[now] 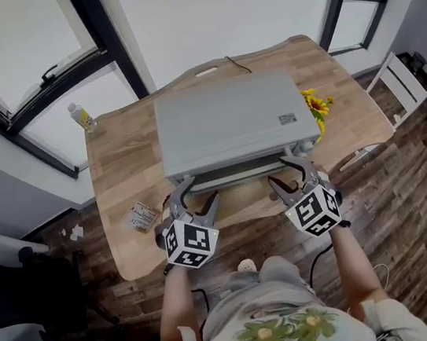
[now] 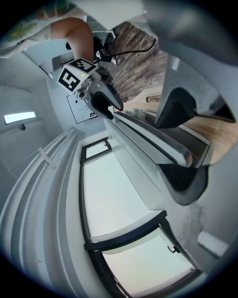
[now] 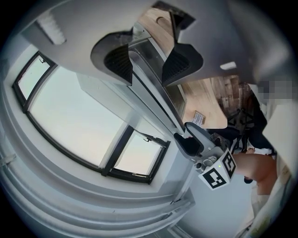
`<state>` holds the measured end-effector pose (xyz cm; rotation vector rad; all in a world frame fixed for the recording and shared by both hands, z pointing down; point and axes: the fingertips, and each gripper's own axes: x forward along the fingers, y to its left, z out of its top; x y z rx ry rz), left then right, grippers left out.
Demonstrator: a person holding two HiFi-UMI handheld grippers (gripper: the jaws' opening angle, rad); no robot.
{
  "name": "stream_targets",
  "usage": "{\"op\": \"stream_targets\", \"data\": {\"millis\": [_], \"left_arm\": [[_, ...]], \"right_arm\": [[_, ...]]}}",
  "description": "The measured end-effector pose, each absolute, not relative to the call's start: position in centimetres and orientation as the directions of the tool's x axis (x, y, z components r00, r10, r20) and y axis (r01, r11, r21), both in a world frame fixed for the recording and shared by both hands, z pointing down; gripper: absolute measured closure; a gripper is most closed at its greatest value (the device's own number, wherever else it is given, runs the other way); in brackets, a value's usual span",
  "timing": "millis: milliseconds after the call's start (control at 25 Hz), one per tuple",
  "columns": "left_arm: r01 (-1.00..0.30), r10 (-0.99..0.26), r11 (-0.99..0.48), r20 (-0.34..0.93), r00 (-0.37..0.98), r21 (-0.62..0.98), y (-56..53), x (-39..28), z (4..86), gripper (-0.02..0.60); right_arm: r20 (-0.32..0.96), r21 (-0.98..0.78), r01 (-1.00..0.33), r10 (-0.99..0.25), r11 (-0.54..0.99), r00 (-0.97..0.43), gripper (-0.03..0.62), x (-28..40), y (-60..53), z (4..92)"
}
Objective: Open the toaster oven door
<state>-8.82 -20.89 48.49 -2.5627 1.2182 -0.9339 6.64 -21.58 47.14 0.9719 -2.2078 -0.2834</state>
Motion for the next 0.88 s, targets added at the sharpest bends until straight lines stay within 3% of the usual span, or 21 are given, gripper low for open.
{"op": "stream_targets", "data": {"millis": [280,880], "left_arm": [[-0.601,-0.741,-0.666,0.484,0.465,-0.443,-21.4,-8.5,49.3,0.364],[-0.659,-0.752,-0.649,0.452,0.479,-0.380,-20.7,-8.7,49.4,0.379]], "right_arm": [[0.552,0.473,-0.526,-0.703,0.707,-0.449,0.402,6.7,-22.5,48.4],[0.518,0.506,-0.533,-0.733,0.678,-0.440,0.418,6.9,-21.8,48.5]]}}
